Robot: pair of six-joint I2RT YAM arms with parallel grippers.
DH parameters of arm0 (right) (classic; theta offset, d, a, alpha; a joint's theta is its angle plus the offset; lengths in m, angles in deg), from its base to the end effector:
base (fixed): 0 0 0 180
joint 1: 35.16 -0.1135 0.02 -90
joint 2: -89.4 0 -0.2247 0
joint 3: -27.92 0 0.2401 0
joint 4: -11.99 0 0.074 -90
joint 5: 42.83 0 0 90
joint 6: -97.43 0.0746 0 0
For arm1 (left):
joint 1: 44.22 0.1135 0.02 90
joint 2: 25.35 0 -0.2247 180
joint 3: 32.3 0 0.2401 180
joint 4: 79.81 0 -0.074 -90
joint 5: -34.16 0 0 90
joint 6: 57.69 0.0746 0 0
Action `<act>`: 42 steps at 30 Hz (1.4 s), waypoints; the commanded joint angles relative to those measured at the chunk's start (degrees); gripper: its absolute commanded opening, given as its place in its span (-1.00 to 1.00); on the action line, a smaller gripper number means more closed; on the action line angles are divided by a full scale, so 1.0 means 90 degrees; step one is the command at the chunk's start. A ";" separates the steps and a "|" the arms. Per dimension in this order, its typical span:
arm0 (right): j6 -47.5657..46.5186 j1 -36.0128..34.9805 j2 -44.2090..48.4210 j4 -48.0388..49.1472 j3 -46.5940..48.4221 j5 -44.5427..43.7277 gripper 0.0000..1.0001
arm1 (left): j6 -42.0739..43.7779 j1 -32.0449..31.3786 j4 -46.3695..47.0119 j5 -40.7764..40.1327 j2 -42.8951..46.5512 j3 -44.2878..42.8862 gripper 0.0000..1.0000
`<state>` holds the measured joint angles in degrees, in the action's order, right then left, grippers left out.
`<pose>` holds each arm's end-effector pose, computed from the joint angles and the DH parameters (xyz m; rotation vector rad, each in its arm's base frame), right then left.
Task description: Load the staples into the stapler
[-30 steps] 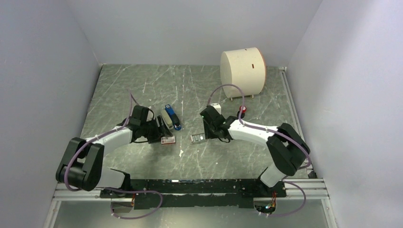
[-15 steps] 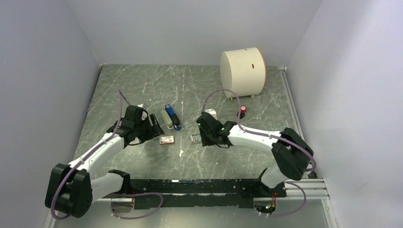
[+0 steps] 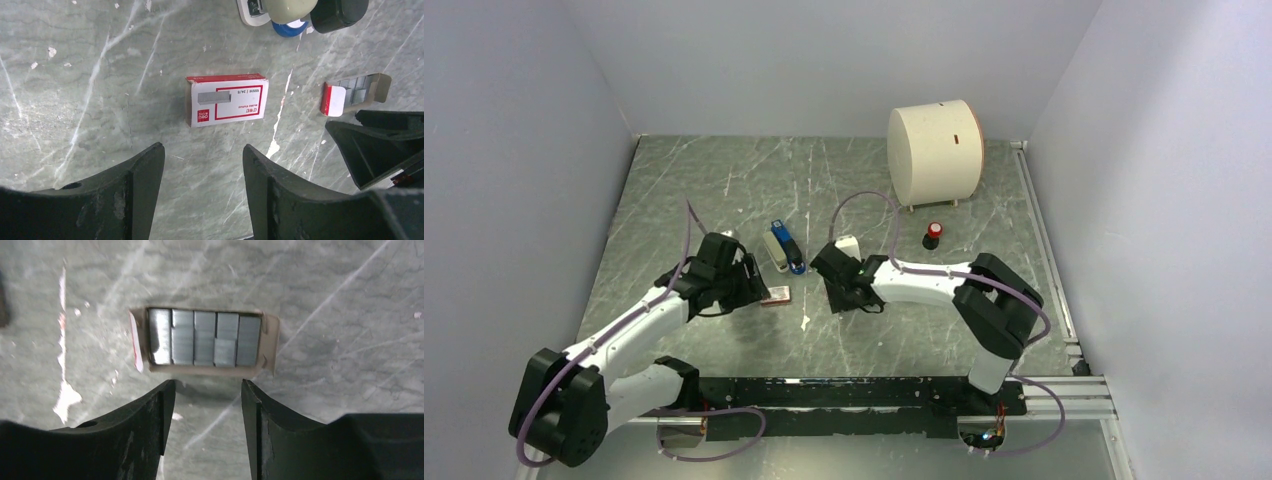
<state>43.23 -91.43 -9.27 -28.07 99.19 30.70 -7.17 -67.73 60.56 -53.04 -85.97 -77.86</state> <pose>0.1968 0.2567 0.0907 -0.3976 2.6341 0.1144 0.2071 -0.0941 0.1257 -0.3410 2.5762 -0.4862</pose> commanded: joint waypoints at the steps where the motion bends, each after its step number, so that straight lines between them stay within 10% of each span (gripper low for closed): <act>1: 0.0331 -0.0013 -0.0582 0.0198 0.0116 -0.0345 0.11 | -0.0218 -0.0200 -0.0075 -0.0302 -0.0126 -0.0028 0.28; 20: 0.0066 0.0886 -0.1507 0.0983 0.1224 -0.0498 0.20 | -0.0639 -0.0350 0.0146 -0.0302 0.0081 0.0080 0.36; 30: 0.0041 0.0078 -0.0437 0.1605 0.0264 0.0932 -0.25 | -0.0980 -0.0352 0.0403 -0.0300 0.0224 0.0308 0.01; 42: -0.0489 -0.0760 -0.1484 0.1611 0.1307 0.1187 -0.27 | -0.1160 -0.0347 -0.0480 -0.1818 0.0836 -0.0130 0.00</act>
<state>41.43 -97.20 -18.52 -13.84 107.63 39.81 -16.00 -70.55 60.01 -61.06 -81.53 -75.78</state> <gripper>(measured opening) 0.364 0.454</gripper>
